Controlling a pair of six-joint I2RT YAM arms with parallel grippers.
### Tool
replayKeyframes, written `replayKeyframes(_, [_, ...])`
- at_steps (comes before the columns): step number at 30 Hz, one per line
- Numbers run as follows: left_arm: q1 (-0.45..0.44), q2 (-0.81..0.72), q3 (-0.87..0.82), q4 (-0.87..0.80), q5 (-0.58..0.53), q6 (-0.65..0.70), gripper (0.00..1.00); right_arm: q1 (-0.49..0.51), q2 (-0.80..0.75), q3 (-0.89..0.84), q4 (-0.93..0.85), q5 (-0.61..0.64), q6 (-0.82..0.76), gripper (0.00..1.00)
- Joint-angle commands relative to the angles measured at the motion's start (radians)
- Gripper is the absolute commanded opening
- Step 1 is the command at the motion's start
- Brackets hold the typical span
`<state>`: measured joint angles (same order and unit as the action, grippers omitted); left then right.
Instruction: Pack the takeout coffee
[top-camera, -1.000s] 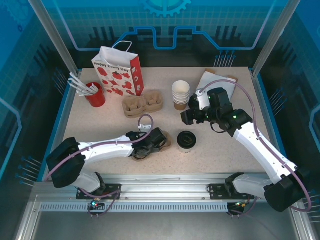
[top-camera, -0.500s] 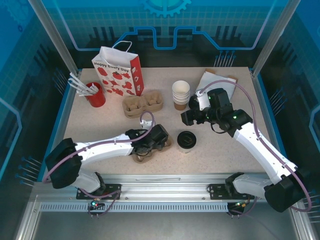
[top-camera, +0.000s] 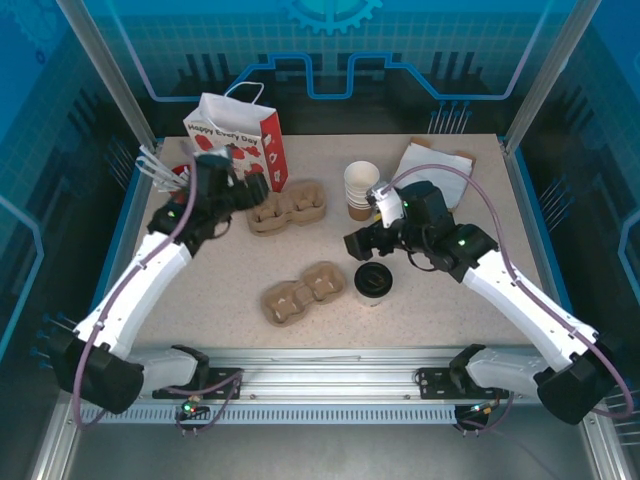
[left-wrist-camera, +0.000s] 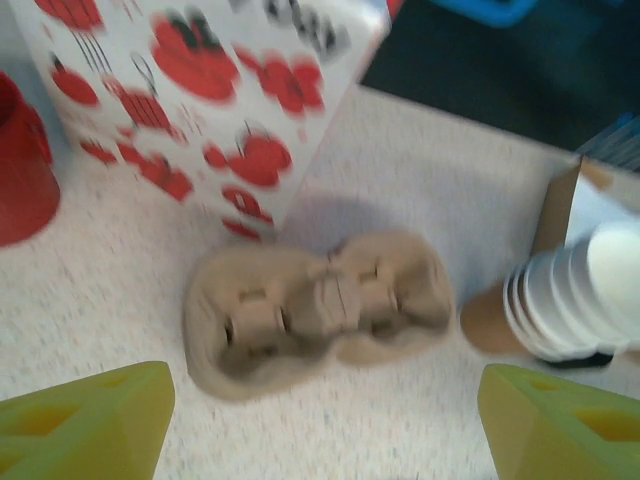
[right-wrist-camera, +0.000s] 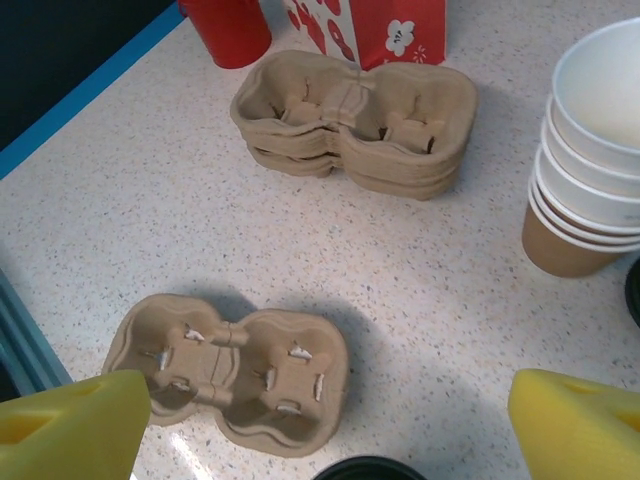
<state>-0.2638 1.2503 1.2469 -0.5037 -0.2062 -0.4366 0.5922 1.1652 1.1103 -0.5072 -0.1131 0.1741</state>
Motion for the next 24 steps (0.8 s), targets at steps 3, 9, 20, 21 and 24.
replayKeyframes(3, [0.149,0.206,0.224,-0.010,0.134,0.004,0.81,0.032,0.048,0.049,0.033,0.000,-0.005,0.94])
replayKeyframes(9, [0.166,0.452,0.489,-0.043,0.124,-0.045,0.82,0.046,0.065,0.039,0.035,0.018,0.005,0.94])
replayKeyframes(20, [0.170,0.629,0.632,-0.039,0.048,-0.101,0.68,0.047,0.086,0.030,0.033,0.017,0.007,0.94])
replayKeyframes(21, [0.172,0.640,0.640,-0.040,0.042,-0.101,0.66,0.047,0.090,0.029,0.032,0.015,0.006,0.94])
replayKeyframes(24, [0.177,0.660,0.658,-0.037,0.042,-0.110,0.60,0.049,0.097,0.026,0.030,0.016,0.005,0.94])
